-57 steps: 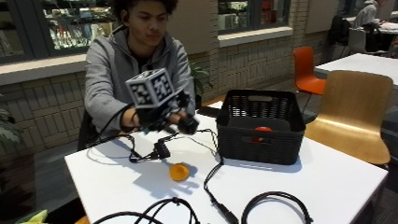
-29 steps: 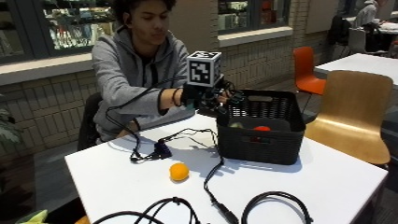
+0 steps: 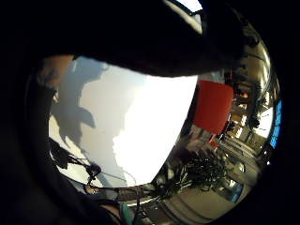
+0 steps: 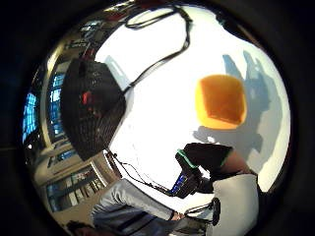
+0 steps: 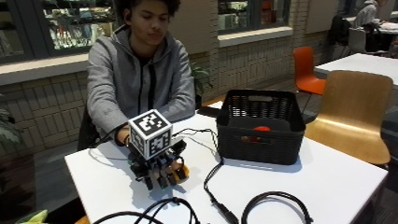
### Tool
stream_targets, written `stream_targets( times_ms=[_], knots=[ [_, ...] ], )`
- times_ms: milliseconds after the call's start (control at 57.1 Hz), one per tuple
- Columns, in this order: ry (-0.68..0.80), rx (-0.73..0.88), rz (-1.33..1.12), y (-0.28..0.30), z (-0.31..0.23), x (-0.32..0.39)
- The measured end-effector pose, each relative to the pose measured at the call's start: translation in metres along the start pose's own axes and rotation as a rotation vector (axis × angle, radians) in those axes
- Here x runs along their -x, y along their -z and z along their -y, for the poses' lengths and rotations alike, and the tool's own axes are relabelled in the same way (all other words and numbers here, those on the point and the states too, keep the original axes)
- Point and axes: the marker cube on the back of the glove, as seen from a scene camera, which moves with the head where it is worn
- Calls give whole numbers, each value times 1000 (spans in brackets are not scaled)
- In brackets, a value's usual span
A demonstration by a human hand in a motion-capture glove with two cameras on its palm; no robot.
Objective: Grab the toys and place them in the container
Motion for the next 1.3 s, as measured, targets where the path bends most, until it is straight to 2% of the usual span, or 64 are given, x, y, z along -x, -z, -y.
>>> stream_targets(
  times_ms=[158, 368, 560, 701, 823, 998, 1139, 1296],
  knots=[
    [-2, -3, 11, -18, 13, 0],
    [116, -235, 12, -7, 14, 16],
    [317, -388, 5, 63, -10, 70],
    [496, -496, 6, 100, -49, 157],
    [610, -428, -18, 121, -55, 237],
    [564, -363, -96, 125, -32, 292],
    [534, -246, -221, 113, -29, 283],
    [528, -214, -110, 109, -42, 241]
  ],
)
